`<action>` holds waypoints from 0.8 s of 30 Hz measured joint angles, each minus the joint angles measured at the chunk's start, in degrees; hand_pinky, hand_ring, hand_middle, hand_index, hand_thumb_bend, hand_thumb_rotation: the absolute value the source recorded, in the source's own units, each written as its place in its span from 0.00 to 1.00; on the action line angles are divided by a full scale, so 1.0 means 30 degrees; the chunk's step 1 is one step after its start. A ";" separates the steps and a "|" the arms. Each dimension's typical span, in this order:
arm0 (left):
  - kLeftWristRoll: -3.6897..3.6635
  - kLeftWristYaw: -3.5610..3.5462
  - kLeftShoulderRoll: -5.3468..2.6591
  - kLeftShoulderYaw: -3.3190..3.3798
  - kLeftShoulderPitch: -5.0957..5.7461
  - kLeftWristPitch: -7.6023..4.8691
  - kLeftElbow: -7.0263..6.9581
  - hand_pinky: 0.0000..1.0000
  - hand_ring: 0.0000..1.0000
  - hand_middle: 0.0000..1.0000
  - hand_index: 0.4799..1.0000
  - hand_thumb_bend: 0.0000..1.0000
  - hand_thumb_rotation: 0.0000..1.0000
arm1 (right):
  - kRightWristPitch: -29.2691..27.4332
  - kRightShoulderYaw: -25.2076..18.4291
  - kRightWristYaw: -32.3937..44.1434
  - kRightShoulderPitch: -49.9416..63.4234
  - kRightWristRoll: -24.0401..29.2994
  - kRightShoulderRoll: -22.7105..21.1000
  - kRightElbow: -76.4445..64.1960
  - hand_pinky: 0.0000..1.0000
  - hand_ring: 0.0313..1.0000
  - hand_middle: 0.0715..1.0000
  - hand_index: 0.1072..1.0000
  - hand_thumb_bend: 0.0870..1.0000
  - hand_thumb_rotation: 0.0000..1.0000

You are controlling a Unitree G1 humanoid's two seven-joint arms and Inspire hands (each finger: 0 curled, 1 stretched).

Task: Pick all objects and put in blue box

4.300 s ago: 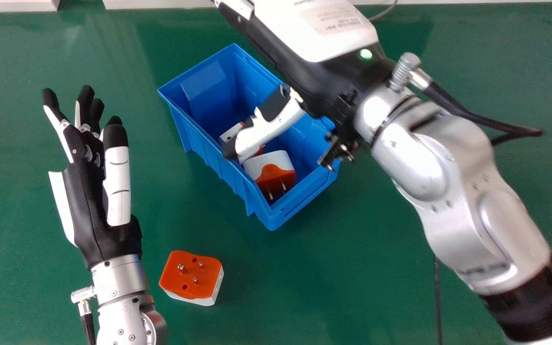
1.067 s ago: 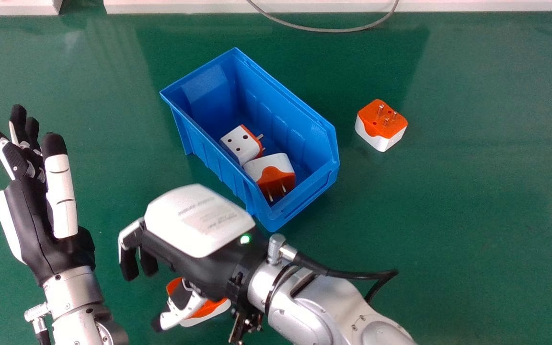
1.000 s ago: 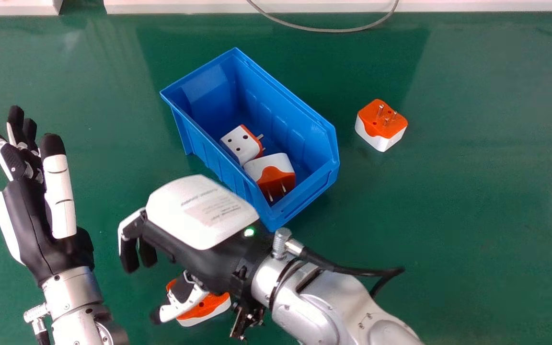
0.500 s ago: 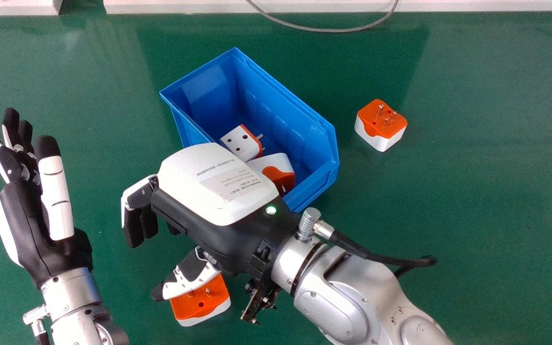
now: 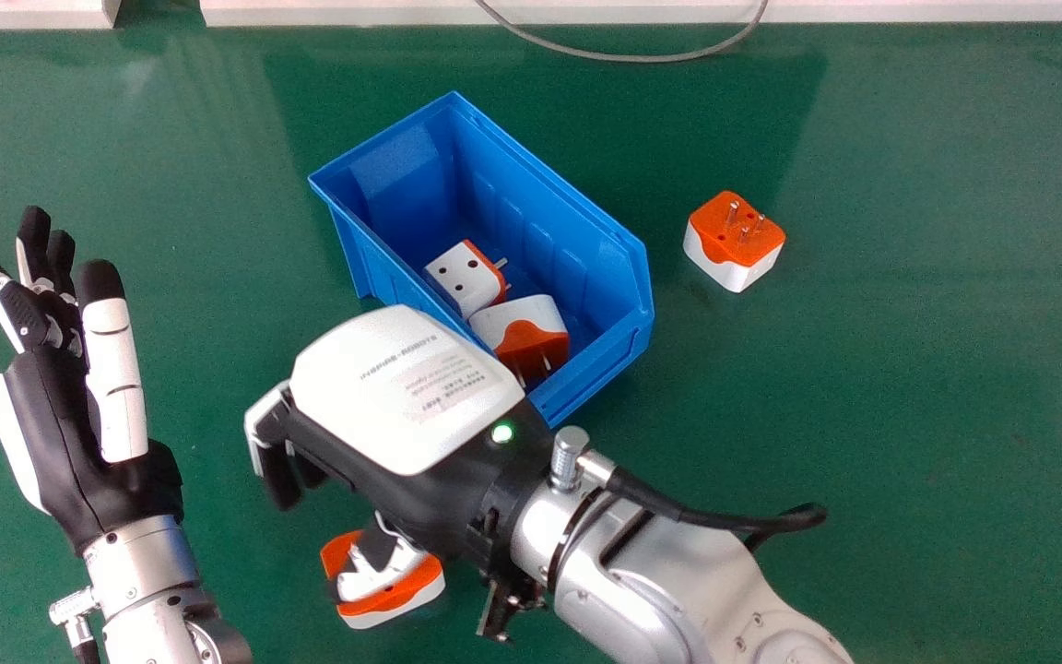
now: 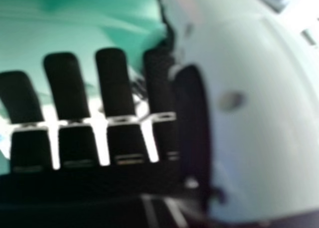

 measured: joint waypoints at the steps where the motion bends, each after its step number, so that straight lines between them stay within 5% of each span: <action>1: -0.0002 -0.0019 0.0000 -0.0003 -0.0003 0.0000 0.0000 0.92 0.96 0.97 0.94 0.68 0.75 | 0.0054 0.0111 0.0252 0.0000 -0.0328 -0.0035 0.0000 0.61 0.76 0.78 0.68 0.70 0.04; 3: 0.0005 -0.0021 0.0001 -0.0004 -0.0010 -0.0001 0.0000 0.91 0.96 0.97 0.93 0.68 0.75 | 0.0158 0.0263 0.0585 0.0001 -0.0623 -0.0030 0.0000 0.66 0.84 0.87 0.81 0.87 0.10; 6: 0.0035 0.0033 0.0003 -0.0001 -0.0026 -0.0002 0.0000 0.91 0.95 0.96 0.92 0.68 0.75 | 0.0385 0.0392 0.0975 0.0002 -0.0886 0.0044 0.0001 0.71 0.89 0.92 0.88 0.97 0.16; 10: 0.0042 0.0169 -0.0002 -0.0017 -0.0040 0.0000 -0.0001 0.91 0.95 0.96 0.90 0.69 0.73 | 0.0397 0.0388 0.0953 0.0001 -0.0862 0.0199 0.0078 0.73 0.91 0.94 0.89 0.99 0.19; 16: -0.0209 -0.0336 -0.0014 -0.0058 -0.0168 -0.0003 0.0000 0.91 0.95 0.96 0.90 0.70 0.72 | 0.0403 0.0366 0.1396 -0.0096 -0.0655 0.0299 0.0851 0.76 0.92 0.96 0.90 1.00 0.21; 24: -0.0225 -0.0435 -0.0036 -0.0047 -0.0170 -0.0003 0.0000 0.91 0.95 0.96 0.92 0.71 0.73 | 0.0403 0.0365 0.1620 -0.0225 -0.0461 0.0382 0.1355 0.78 0.93 0.96 0.90 0.98 0.19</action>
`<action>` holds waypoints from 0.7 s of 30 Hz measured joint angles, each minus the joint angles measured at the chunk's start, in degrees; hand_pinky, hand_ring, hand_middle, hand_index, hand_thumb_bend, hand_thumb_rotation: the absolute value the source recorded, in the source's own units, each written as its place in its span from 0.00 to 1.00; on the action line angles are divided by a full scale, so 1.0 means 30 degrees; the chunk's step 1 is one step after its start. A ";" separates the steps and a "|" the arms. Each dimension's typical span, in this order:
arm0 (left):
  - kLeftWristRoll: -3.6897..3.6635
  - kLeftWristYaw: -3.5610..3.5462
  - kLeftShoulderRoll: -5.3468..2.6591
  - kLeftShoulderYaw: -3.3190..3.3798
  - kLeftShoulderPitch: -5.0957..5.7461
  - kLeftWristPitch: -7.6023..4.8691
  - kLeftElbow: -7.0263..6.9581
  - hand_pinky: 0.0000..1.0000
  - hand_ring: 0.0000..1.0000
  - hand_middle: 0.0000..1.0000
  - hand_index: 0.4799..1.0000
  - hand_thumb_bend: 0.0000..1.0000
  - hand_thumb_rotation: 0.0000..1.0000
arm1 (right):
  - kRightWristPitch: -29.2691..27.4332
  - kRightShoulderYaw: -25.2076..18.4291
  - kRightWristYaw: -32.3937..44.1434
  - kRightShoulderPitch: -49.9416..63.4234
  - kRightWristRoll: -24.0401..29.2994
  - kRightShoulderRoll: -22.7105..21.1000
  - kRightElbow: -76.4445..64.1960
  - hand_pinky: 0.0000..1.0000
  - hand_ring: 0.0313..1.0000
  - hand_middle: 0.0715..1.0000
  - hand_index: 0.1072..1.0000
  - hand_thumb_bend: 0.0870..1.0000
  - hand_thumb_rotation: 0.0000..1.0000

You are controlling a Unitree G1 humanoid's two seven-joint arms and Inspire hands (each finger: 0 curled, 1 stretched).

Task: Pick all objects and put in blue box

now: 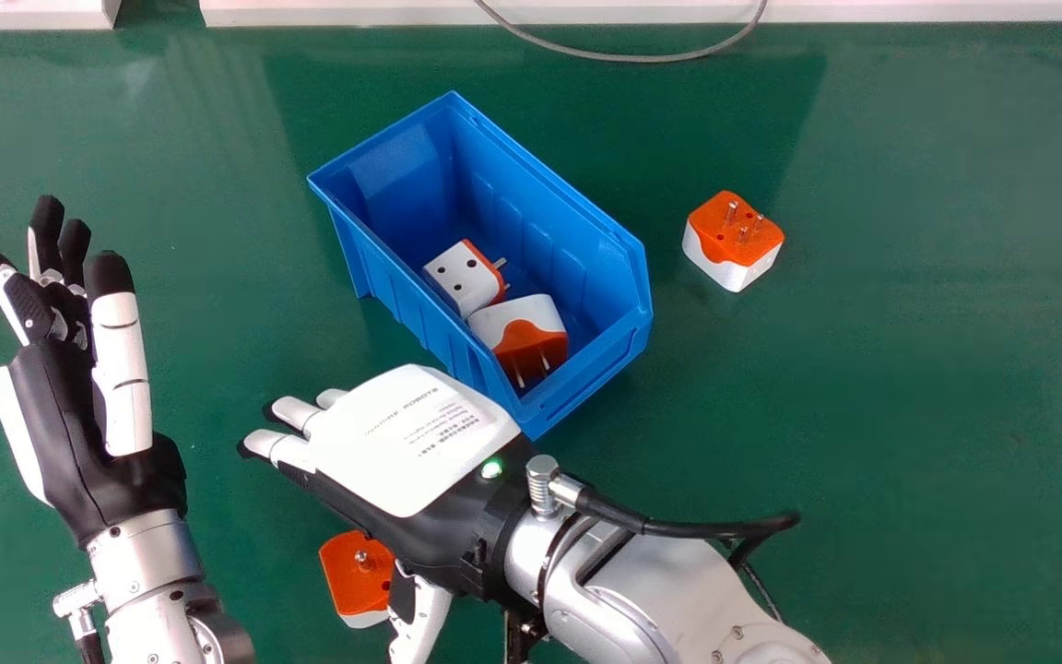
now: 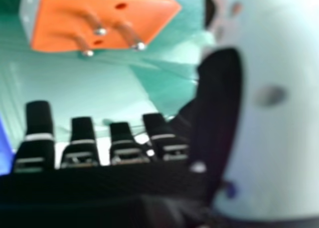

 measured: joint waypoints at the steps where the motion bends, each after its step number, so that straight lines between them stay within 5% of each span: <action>1: -0.0018 -0.0079 0.0000 -0.0006 -0.0002 -0.0001 0.0000 0.91 0.96 0.97 0.92 0.71 0.73 | 0.0027 0.0013 0.0001 -0.0067 -0.0036 0.0015 0.0126 0.78 0.92 0.95 0.89 0.96 0.16; 4: -0.0144 -0.0343 0.0001 -0.0008 -0.0011 0.0000 0.0001 0.92 0.96 0.97 0.92 0.71 0.73 | 0.0294 0.0231 -0.0007 -0.0300 -0.0621 0.0128 0.0692 0.78 0.92 0.94 0.89 0.93 0.13; 9: -0.0193 -0.0394 -0.0004 0.0033 -0.0018 -0.0001 0.0004 0.93 0.97 0.98 0.94 0.72 0.72 | 0.0940 0.0935 -0.0100 -0.0422 -0.1791 0.0355 0.2123 0.76 0.87 0.90 0.88 0.74 0.01; 21: -0.0578 -0.0588 -0.0032 0.0039 -0.0019 0.0001 0.0014 0.94 0.98 0.98 0.95 0.72 0.72 | 0.1334 0.1583 -0.3078 -0.0872 -0.2089 0.1317 0.5070 0.59 0.71 0.74 0.69 0.71 0.02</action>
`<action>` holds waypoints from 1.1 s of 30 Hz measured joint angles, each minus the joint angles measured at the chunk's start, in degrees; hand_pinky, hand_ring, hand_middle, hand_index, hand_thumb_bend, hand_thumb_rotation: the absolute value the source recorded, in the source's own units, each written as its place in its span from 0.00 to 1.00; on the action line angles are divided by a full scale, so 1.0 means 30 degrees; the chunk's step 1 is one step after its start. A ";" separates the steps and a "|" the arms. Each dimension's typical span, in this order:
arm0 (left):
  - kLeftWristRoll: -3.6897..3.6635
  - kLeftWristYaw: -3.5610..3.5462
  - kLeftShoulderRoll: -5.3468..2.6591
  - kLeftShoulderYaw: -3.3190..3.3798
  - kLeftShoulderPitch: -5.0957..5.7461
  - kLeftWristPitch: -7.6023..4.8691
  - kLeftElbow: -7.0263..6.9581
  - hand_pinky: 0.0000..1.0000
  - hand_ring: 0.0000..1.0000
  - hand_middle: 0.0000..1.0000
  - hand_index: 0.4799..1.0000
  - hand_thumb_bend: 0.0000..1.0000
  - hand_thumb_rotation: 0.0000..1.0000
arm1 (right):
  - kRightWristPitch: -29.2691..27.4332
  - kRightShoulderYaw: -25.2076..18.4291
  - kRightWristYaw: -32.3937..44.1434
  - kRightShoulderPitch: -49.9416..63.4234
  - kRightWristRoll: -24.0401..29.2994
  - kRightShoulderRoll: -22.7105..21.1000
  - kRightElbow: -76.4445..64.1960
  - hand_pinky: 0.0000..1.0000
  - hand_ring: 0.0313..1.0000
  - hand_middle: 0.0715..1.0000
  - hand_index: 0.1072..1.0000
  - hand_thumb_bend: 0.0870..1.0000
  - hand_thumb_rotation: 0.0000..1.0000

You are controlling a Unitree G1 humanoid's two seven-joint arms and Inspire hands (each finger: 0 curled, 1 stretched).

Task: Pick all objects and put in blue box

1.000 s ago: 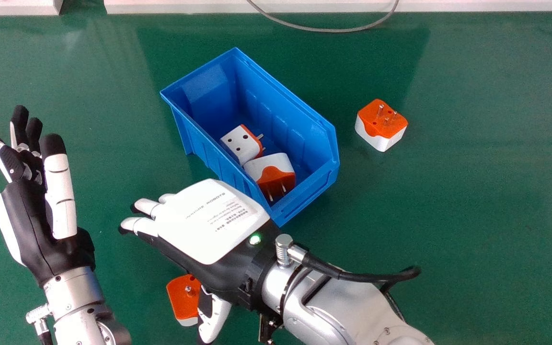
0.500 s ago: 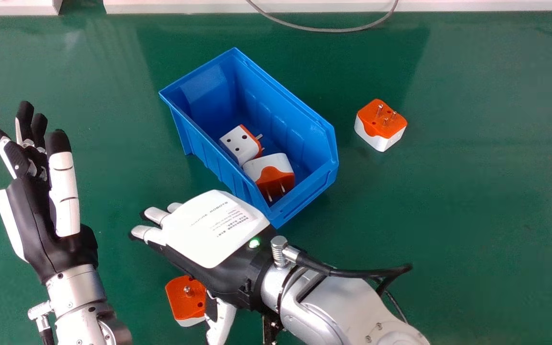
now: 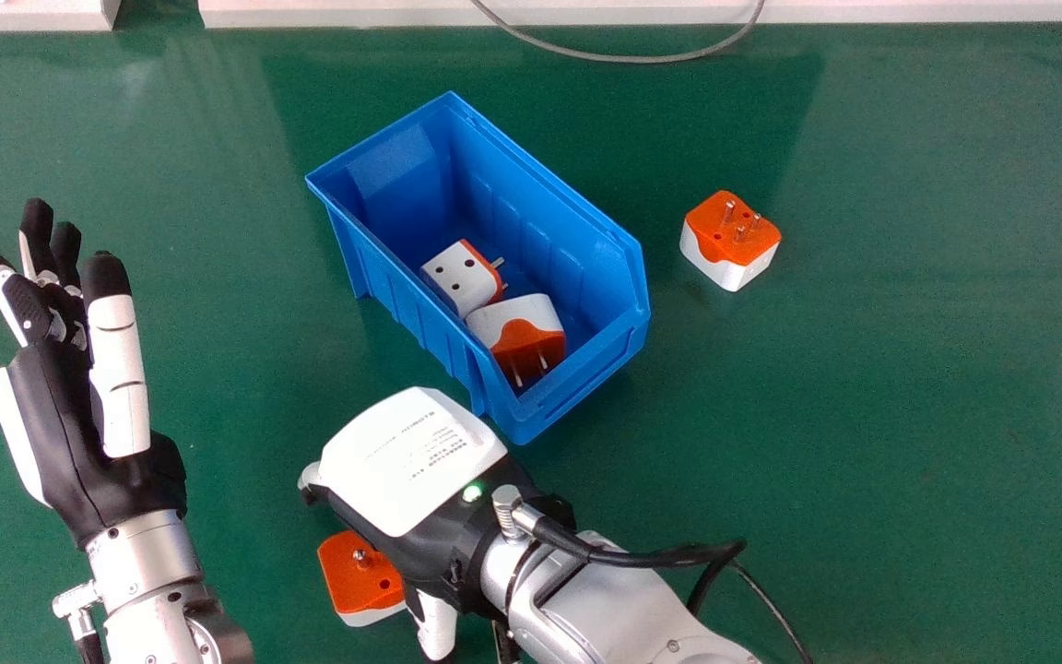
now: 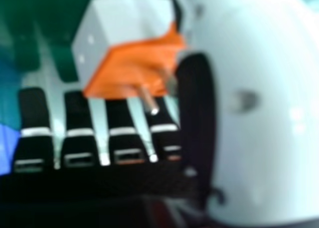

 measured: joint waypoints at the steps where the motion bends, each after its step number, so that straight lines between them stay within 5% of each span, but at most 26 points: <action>1: -0.0002 -0.0046 -0.0001 0.0000 0.0000 0.0000 0.0000 0.94 0.98 0.98 0.95 0.72 0.72 | -0.0010 0.0008 -0.0093 -0.0057 0.0075 0.0067 0.0146 0.57 0.69 0.72 0.66 0.70 0.01; 10: 0.0033 -0.0008 -0.0019 0.0052 0.0000 -0.0118 0.0049 0.93 0.97 0.97 0.93 0.70 0.72 | -0.0578 -0.0204 -0.2225 -0.0135 0.1110 0.0100 0.1104 0.51 0.59 0.63 0.58 0.63 0.02; 12: 0.0028 -0.0009 -0.0019 0.0054 0.0000 -0.0130 0.0064 0.92 0.96 0.97 0.92 0.69 0.72 | -0.0799 -0.0313 -0.2686 -0.0120 0.1466 0.0096 0.1305 0.43 0.50 0.50 0.48 0.53 0.01; 14: 0.0029 -0.0016 -0.0018 0.0050 -0.0001 -0.0130 0.0092 0.93 0.96 0.97 0.92 0.69 0.72 | -0.0870 -0.0353 -0.2752 -0.0121 0.1803 0.0100 0.1430 0.40 0.47 0.47 0.46 0.52 0.00; 20: 0.0056 -0.0011 -0.0016 0.0036 0.0000 -0.0138 0.0121 0.93 0.97 0.97 0.93 0.69 0.72 | -0.0950 -0.1030 -0.2161 -0.0361 0.3764 0.0288 0.1965 0.21 0.37 0.47 0.44 0.47 0.00; 33: 0.0051 0.0039 -0.0036 -0.0004 0.0002 -0.0176 0.0117 0.94 0.97 0.98 0.95 0.71 0.72 | -0.1832 -0.0855 -0.3729 -0.0108 0.4107 0.0228 0.2302 0.20 0.34 0.46 0.46 0.46 0.00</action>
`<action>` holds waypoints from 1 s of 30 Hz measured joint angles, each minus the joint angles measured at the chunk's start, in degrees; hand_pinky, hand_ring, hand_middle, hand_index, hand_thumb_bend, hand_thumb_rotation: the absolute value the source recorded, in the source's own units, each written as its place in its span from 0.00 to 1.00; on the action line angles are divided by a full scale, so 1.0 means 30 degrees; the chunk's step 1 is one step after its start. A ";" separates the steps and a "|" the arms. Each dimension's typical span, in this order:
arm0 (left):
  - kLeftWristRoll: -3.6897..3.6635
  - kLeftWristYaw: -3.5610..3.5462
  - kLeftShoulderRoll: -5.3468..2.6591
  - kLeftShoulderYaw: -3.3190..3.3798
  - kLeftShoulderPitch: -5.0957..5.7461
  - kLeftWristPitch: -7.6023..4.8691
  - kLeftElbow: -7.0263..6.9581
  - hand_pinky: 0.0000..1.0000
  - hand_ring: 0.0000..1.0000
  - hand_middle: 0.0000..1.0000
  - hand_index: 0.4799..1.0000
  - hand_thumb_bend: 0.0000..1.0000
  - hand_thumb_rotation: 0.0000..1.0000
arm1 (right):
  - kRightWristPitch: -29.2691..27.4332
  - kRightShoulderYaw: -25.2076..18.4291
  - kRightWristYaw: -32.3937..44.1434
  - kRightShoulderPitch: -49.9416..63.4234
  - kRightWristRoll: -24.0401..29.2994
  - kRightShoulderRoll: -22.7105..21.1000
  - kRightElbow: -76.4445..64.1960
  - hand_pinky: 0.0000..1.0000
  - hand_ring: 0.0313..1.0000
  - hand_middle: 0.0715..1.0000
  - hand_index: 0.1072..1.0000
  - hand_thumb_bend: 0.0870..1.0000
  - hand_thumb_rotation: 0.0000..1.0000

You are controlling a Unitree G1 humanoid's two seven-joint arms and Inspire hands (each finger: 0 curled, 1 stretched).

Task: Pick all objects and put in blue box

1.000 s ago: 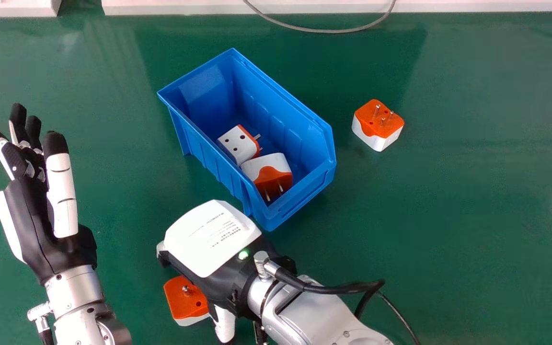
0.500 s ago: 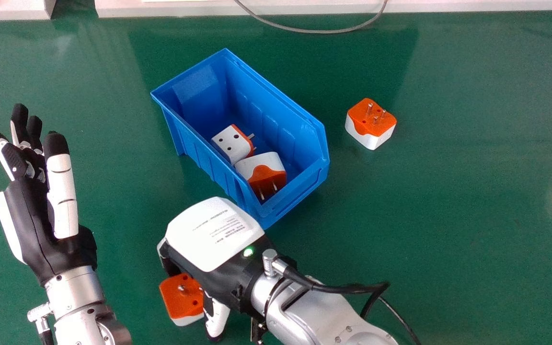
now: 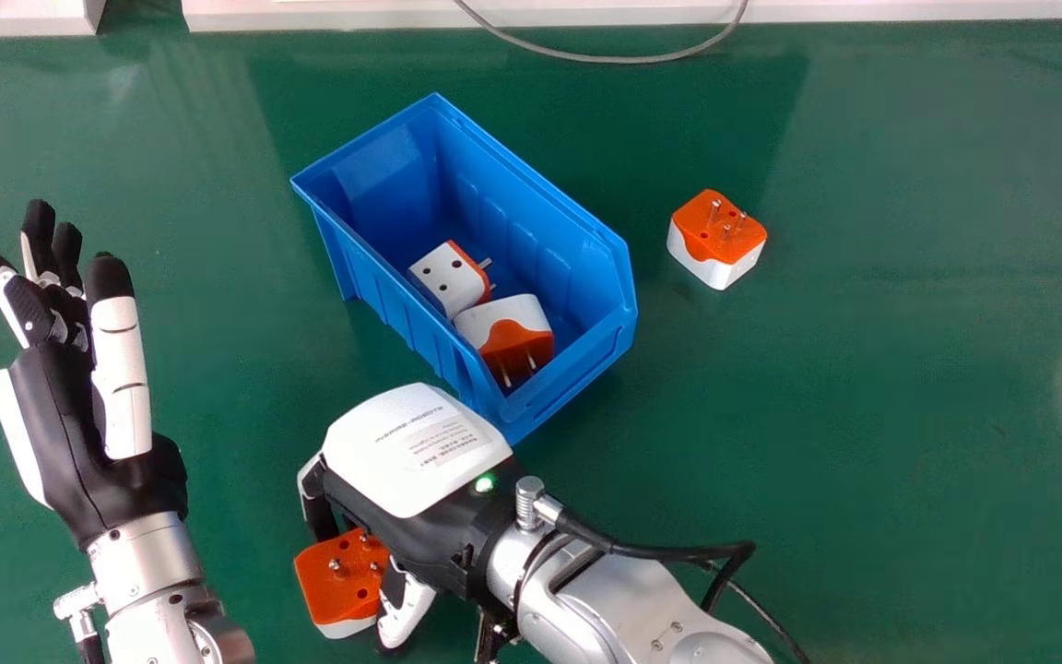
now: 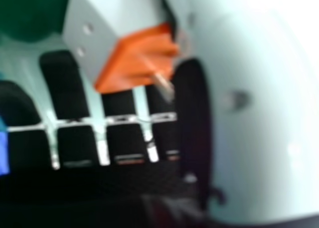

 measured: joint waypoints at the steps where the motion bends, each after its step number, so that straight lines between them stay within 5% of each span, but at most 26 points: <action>1: 0.0000 0.0000 -0.0001 0.0000 0.0000 0.0000 0.0000 0.94 0.97 0.98 0.95 0.71 0.72 | 0.0000 0.0014 -0.0001 0.0000 0.0003 0.0000 0.0000 0.20 0.34 0.46 0.46 0.46 0.00; 8: 0.0005 -0.0010 -0.0057 -0.0017 0.0000 0.0000 0.0001 0.94 0.97 0.98 0.96 0.71 0.72 | -0.0240 0.0183 -0.0445 0.0020 0.0044 0.0000 -0.0010 0.21 0.32 0.42 0.49 0.46 0.00; 26: 0.0214 0.0408 -0.0072 -0.0030 -0.0001 0.0046 -0.0035 0.93 0.97 0.97 0.94 0.71 0.72 | 0.0597 -0.1192 0.1190 0.0910 0.0416 -0.0969 -0.6418 0.27 0.36 0.44 0.48 0.47 0.00; 30: -0.0022 0.0293 -0.0081 -0.0028 -0.0012 0.0069 -0.0042 0.93 0.96 0.97 0.94 0.72 0.71 | 0.0452 -0.1861 0.1103 0.1216 0.0458 -0.1234 -0.7831 0.27 0.36 0.44 0.49 0.47 0.00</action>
